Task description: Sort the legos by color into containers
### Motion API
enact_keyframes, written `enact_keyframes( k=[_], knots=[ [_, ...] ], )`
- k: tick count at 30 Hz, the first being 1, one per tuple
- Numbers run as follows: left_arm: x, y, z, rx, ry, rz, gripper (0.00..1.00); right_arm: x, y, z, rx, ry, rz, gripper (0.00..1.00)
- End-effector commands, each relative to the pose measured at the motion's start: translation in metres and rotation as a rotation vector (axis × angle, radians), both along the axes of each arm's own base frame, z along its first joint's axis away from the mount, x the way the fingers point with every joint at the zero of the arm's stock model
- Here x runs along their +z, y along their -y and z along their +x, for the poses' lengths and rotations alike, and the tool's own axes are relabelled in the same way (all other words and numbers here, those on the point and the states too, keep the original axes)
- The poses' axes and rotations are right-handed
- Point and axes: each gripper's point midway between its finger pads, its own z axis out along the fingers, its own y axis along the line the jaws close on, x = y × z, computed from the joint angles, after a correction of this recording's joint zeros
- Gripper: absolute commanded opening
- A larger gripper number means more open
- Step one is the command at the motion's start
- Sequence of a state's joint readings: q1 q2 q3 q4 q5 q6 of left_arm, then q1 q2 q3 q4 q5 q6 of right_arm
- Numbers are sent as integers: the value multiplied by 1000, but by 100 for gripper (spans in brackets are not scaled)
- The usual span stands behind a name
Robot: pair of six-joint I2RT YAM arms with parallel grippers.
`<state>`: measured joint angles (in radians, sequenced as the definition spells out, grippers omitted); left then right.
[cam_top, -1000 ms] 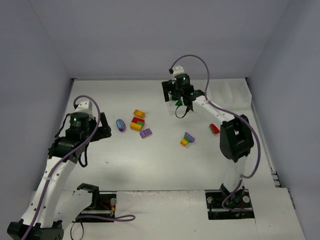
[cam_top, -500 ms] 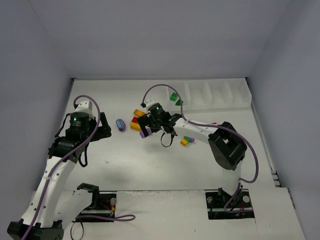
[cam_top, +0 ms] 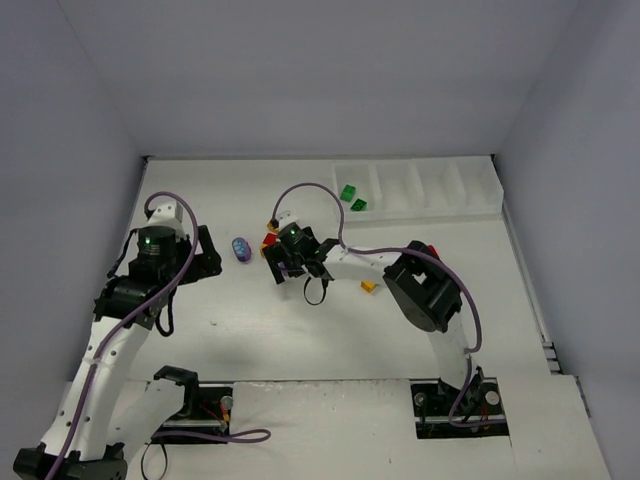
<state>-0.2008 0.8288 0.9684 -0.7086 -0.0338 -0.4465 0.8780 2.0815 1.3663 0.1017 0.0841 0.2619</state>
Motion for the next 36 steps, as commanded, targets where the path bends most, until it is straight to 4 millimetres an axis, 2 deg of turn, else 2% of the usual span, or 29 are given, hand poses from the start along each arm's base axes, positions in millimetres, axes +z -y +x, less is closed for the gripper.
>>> enact_keyframes(
  k=[1, 3, 6, 9, 10, 12, 13, 16, 18, 24, 31, 34, 36],
  knots=[
    [10, -2, 1, 13, 39, -4, 86, 13, -8, 15, -58, 52, 29, 85],
    [10, -2, 0, 15, 39, -3, 86, 9, -5, 14, -70, 46, 22, 81],
    [10, -3, -1, 18, 38, -1, 86, 1, 3, 9, -83, 34, 1, 70],
    [10, -3, -1, 17, 39, -2, 86, -5, 15, 3, -98, 25, -23, 55],
    [11, -3, -1, 17, 41, 0, 86, -7, 19, 1, -103, 27, -34, 44],
    [10, -3, -1, 18, 40, 1, 86, -8, 29, -2, -114, 30, -52, 32],
    [10, -3, -1, 17, 41, 0, 86, -8, 34, -1, -122, 40, -66, 21],
    [10, -2, 0, 15, 41, -3, 86, -5, 44, -3, -128, 54, -85, 6],
    [9, -2, 0, 14, 41, -4, 86, 4, 52, -1, -143, 72, -84, 0],
    [9, -1, 1, 11, 43, -8, 86, 40, 64, 10, -151, 136, -57, 0],
    [6, 0, 0, 10, 39, -14, 86, 78, 98, 36, -224, 191, -12, 0],
    [6, 0, 1, 10, 40, -17, 86, 102, 126, 56, -296, 225, 21, 0],
    [5, 1, 1, 10, 39, -18, 86, 121, 155, 75, -373, 265, 31, 0]
  ],
)
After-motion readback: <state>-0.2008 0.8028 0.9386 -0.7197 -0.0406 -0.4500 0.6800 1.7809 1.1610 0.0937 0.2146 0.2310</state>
